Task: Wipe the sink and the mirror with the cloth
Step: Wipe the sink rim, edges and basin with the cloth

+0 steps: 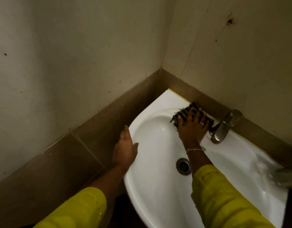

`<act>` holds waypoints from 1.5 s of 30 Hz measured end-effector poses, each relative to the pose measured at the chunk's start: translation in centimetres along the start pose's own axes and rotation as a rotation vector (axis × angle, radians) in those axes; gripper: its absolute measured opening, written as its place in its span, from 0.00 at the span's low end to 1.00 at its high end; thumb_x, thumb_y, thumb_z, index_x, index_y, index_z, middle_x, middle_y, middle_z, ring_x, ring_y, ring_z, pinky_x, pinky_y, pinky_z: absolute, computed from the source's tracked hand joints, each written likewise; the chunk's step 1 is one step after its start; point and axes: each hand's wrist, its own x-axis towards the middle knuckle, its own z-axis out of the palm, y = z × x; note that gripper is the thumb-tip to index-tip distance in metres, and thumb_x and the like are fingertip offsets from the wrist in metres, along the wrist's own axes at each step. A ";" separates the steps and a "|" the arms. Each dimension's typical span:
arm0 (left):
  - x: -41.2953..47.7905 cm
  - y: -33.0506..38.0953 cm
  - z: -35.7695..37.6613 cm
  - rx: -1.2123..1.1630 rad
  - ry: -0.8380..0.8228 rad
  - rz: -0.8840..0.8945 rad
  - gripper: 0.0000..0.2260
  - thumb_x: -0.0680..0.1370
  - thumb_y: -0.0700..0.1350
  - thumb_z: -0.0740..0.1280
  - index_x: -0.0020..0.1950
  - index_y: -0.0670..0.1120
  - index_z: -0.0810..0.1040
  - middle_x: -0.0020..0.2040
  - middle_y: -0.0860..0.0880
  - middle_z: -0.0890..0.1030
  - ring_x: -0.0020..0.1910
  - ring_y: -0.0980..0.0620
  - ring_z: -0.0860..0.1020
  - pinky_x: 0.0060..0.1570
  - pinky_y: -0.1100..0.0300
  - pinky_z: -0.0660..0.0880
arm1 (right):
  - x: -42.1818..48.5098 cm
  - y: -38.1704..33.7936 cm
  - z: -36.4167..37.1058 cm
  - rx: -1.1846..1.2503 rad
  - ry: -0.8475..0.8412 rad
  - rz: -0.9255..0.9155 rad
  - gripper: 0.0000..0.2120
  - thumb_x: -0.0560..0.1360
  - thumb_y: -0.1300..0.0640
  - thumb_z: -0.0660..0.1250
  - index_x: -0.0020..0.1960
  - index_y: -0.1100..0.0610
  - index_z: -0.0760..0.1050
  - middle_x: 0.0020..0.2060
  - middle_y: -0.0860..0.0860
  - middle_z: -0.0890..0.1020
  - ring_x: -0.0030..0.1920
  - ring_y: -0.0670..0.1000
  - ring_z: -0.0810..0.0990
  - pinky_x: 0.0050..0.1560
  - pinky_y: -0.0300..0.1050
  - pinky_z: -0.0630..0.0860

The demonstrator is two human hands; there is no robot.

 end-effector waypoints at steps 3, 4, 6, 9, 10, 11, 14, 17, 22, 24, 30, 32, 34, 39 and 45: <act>0.0 0.1 -0.2 0.013 0.000 -0.004 0.32 0.77 0.47 0.61 0.75 0.41 0.47 0.76 0.42 0.55 0.70 0.42 0.65 0.65 0.54 0.64 | 0.7 -2.8 -0.1 0.021 -0.065 -0.045 0.34 0.76 0.38 0.49 0.75 0.56 0.52 0.74 0.63 0.54 0.73 0.67 0.52 0.71 0.63 0.47; 0.0 0.1 -0.2 0.006 0.000 -0.005 0.32 0.77 0.47 0.61 0.75 0.42 0.47 0.76 0.42 0.55 0.70 0.43 0.65 0.65 0.54 0.64 | 0.8 -3.8 0.0 0.017 -0.101 -0.074 0.33 0.77 0.39 0.50 0.76 0.56 0.49 0.75 0.62 0.51 0.74 0.66 0.49 0.71 0.62 0.44; 0.0 0.2 -0.2 -0.010 0.000 -0.007 0.32 0.77 0.46 0.62 0.75 0.42 0.47 0.76 0.42 0.56 0.70 0.43 0.65 0.65 0.54 0.64 | 0.9 -6.0 0.0 0.035 -0.125 -0.124 0.32 0.78 0.42 0.52 0.76 0.55 0.47 0.75 0.61 0.49 0.74 0.65 0.45 0.72 0.62 0.42; -0.1 0.2 -0.1 -0.014 0.011 -0.007 0.33 0.77 0.46 0.62 0.75 0.42 0.46 0.75 0.42 0.56 0.69 0.42 0.66 0.64 0.54 0.65 | 0.5 -8.5 0.2 0.077 -0.155 -0.198 0.31 0.78 0.41 0.50 0.76 0.55 0.49 0.76 0.60 0.48 0.75 0.64 0.43 0.72 0.60 0.41; -0.1 0.2 -0.1 -0.017 0.015 -0.009 0.33 0.77 0.46 0.62 0.75 0.42 0.46 0.75 0.42 0.57 0.69 0.42 0.66 0.64 0.54 0.66 | 0.1 -9.1 0.2 0.092 -0.166 -0.240 0.31 0.77 0.40 0.48 0.76 0.54 0.50 0.76 0.59 0.49 0.75 0.63 0.43 0.72 0.60 0.41; 0.0 0.2 -0.1 -0.023 0.021 -0.008 0.33 0.77 0.46 0.62 0.75 0.42 0.46 0.75 0.42 0.57 0.69 0.42 0.66 0.64 0.54 0.66 | -0.3 -9.7 0.1 0.112 -0.170 -0.299 0.32 0.76 0.39 0.46 0.75 0.53 0.52 0.76 0.58 0.49 0.75 0.63 0.43 0.72 0.59 0.41; 0.0 0.2 -0.1 -0.047 0.030 -0.009 0.33 0.77 0.47 0.62 0.75 0.42 0.47 0.75 0.42 0.57 0.69 0.42 0.66 0.64 0.55 0.65 | -2.2 -10.9 0.1 0.197 -0.213 -0.491 0.32 0.73 0.40 0.45 0.75 0.51 0.56 0.76 0.55 0.50 0.75 0.61 0.44 0.72 0.57 0.41; -0.1 0.2 -0.1 -0.070 0.022 -0.021 0.33 0.77 0.47 0.63 0.75 0.42 0.47 0.75 0.42 0.57 0.71 0.43 0.64 0.66 0.55 0.63 | -2.7 -11.4 -0.8 0.471 -0.249 -0.404 0.25 0.78 0.43 0.49 0.71 0.53 0.65 0.73 0.55 0.62 0.74 0.59 0.54 0.72 0.55 0.51; -0.4 0.3 -0.3 -0.193 0.132 -0.016 0.25 0.79 0.47 0.57 0.73 0.40 0.56 0.72 0.40 0.64 0.68 0.42 0.68 0.63 0.58 0.65 | -1.2 -13.8 -1.9 0.409 -0.134 -0.043 0.24 0.79 0.49 0.55 0.73 0.56 0.59 0.75 0.57 0.57 0.75 0.60 0.51 0.72 0.58 0.51; -0.7 0.4 -0.4 -0.303 0.214 -0.036 0.21 0.80 0.46 0.55 0.71 0.38 0.61 0.70 0.37 0.68 0.67 0.42 0.69 0.61 0.61 0.65 | -2.0 -15.1 -0.8 0.254 -0.218 -0.060 0.31 0.78 0.43 0.54 0.76 0.54 0.50 0.76 0.58 0.46 0.75 0.61 0.40 0.71 0.65 0.43; -0.7 -0.2 -0.1 -0.553 0.338 -0.080 0.26 0.77 0.52 0.49 0.63 0.35 0.72 0.60 0.36 0.77 0.59 0.42 0.76 0.54 0.66 0.67 | -4.9 -16.5 -0.1 0.291 -0.232 -0.020 0.36 0.74 0.47 0.60 0.76 0.53 0.46 0.76 0.58 0.41 0.74 0.64 0.37 0.71 0.67 0.46; -0.8 -0.1 -0.4 -0.616 0.372 -0.046 0.24 0.77 0.50 0.49 0.59 0.35 0.74 0.56 0.38 0.79 0.53 0.45 0.78 0.49 0.69 0.69 | -6.2 -16.9 -0.3 0.354 -0.267 -0.013 0.38 0.73 0.49 0.62 0.76 0.52 0.45 0.75 0.57 0.39 0.73 0.64 0.36 0.70 0.66 0.49; -1.0 -0.1 -0.5 -0.721 0.377 -0.057 0.19 0.80 0.45 0.50 0.58 0.35 0.74 0.51 0.45 0.78 0.46 0.53 0.77 0.41 0.77 0.68 | -7.3 -17.0 -0.4 0.397 -0.293 -0.008 0.39 0.73 0.50 0.62 0.76 0.51 0.44 0.75 0.56 0.37 0.73 0.64 0.35 0.70 0.66 0.51; -1.5 -0.9 0.0 -1.111 0.334 -0.300 0.18 0.82 0.44 0.49 0.63 0.36 0.71 0.56 0.40 0.77 0.55 0.47 0.76 0.54 0.58 0.70 | -9.3 -17.0 -0.5 0.415 -0.357 -0.033 0.39 0.74 0.52 0.63 0.76 0.50 0.42 0.74 0.56 0.35 0.73 0.63 0.34 0.70 0.67 0.53; -2.6 -0.9 -0.4 -1.250 0.277 -0.434 0.20 0.81 0.48 0.49 0.63 0.37 0.72 0.60 0.38 0.76 0.55 0.47 0.75 0.56 0.57 0.69 | -11.9 -16.5 -1.1 0.421 -0.400 -0.107 0.39 0.74 0.52 0.63 0.76 0.50 0.41 0.74 0.57 0.35 0.73 0.63 0.34 0.70 0.66 0.53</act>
